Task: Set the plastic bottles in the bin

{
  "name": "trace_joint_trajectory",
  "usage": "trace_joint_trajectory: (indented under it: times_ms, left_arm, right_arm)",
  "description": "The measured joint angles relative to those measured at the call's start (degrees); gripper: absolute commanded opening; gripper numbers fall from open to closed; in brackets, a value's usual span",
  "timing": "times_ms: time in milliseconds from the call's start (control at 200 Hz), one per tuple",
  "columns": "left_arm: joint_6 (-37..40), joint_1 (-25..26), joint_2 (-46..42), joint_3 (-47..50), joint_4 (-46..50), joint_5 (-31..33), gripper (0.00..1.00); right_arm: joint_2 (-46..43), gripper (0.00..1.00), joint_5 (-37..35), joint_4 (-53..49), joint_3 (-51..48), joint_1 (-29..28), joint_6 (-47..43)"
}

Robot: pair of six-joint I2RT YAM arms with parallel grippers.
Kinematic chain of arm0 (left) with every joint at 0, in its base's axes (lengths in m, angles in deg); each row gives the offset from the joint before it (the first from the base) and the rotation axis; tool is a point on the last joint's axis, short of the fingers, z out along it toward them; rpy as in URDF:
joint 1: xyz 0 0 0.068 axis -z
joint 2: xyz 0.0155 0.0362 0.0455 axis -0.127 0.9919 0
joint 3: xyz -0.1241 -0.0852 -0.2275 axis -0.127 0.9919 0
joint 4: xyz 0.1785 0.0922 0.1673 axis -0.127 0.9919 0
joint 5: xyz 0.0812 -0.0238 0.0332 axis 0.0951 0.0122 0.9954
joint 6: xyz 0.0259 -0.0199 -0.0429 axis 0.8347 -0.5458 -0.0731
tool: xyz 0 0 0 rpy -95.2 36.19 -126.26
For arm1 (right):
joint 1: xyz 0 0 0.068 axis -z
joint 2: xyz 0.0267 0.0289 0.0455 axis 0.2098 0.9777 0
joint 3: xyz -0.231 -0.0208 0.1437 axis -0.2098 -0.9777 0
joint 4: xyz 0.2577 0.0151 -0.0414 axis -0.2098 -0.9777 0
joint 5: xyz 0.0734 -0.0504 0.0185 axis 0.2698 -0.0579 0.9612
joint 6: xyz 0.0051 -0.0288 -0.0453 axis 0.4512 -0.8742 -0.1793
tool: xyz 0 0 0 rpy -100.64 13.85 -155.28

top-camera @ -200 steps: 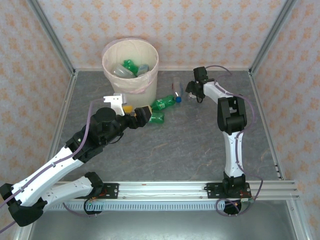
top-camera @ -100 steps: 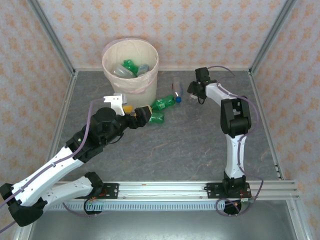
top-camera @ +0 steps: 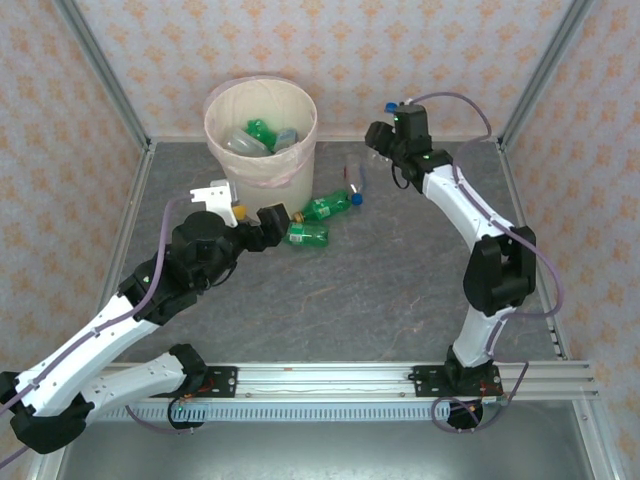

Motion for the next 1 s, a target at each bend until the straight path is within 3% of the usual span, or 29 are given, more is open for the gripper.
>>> trace_joint_trajectory:
  times_ms: [220,666,1001]
  left_arm:
    - [0.35,0.0,-2.47,-0.37,6.25,2.99,0.99]
    - [0.33,0.0,-10.29,-0.39,8.74,10.8,0.99]
    - [0.52,0.0,-11.74,-3.45,10.16,16.04,0.99]
  right_arm:
    - [-2.05,0.55,-2.25,0.98,3.87,-6.75,-1.99]
    - [-2.45,0.55,-5.88,1.81,14.73,-17.92,-7.65]
    - [6.43,0.55,-7.04,2.23,28.72,-23.02,-10.78]
